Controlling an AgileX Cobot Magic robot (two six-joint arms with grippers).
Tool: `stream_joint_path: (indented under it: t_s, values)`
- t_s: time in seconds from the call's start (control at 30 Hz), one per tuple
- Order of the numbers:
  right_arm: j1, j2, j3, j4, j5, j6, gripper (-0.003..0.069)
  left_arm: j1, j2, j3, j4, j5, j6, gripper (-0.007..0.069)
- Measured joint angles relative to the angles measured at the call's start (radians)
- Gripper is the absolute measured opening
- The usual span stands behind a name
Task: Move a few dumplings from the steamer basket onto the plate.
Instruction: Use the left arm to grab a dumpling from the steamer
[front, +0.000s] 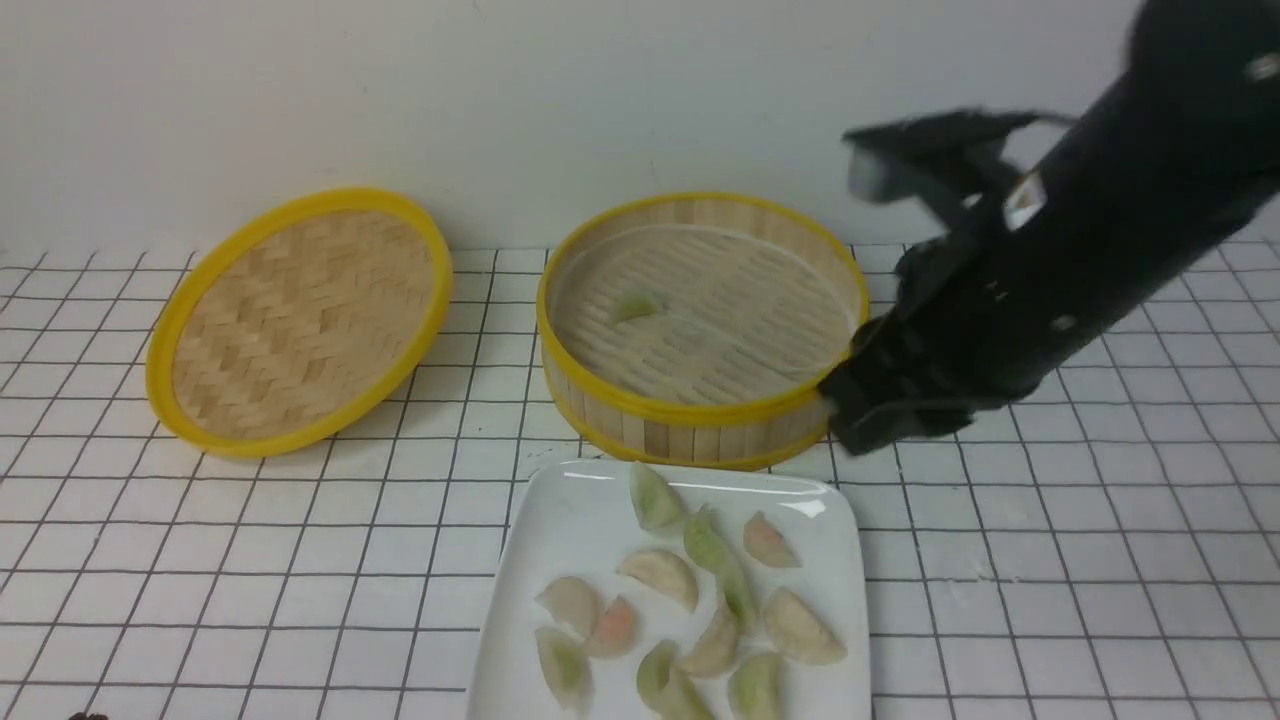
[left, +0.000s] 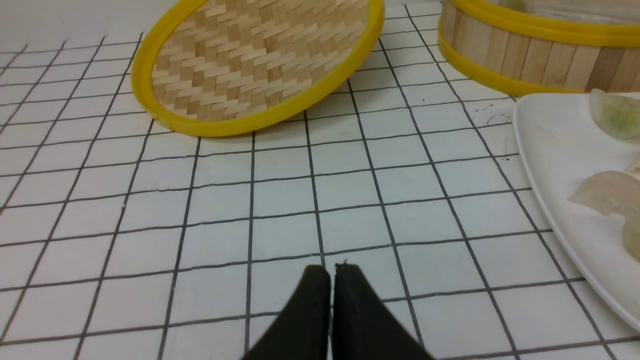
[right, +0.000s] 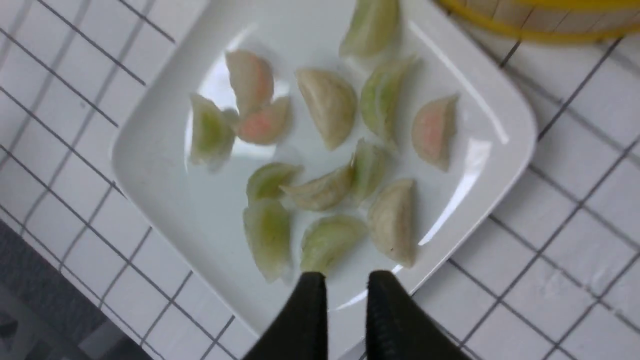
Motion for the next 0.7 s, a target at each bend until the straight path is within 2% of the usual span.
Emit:
stream_joint_path:
  t_s: [0.03,0.1,0.3,0.37,0.4,0.7]
  values:
    - [0.000,-0.070,-0.001,-0.019,-0.014,0.010,0.0024,0.000,0.000,0.000,0.000,0.000,0.000,-0.0006]
    - [0.000,-0.205,-0.001,-0.058,-0.038,0.025,-0.0001,0.000,0.000,0.000,0.000,0.000,0.000,-0.0006]
    - [0.000,-0.591,0.119,-0.091,-0.151,0.063,-0.0013,0.000,0.000,0.000,0.000,0.000,0.000,-0.0006]
    - [0.000,-0.707,0.221,-0.092,-0.239,0.067,-0.0013,0.000,0.000,0.000,0.000,0.000,0.000,-0.0006]
    - [0.000,-0.824,0.335,-0.092,-0.338,0.079,-0.0013,0.000,0.000,0.000,0.000,0.000,0.000,-0.0006]
    - [0.000,-1.317,0.921,-0.119,-0.803,0.149,-0.0015,0.000,0.000,0.000,0.000,0.000,0.000,-0.0006]
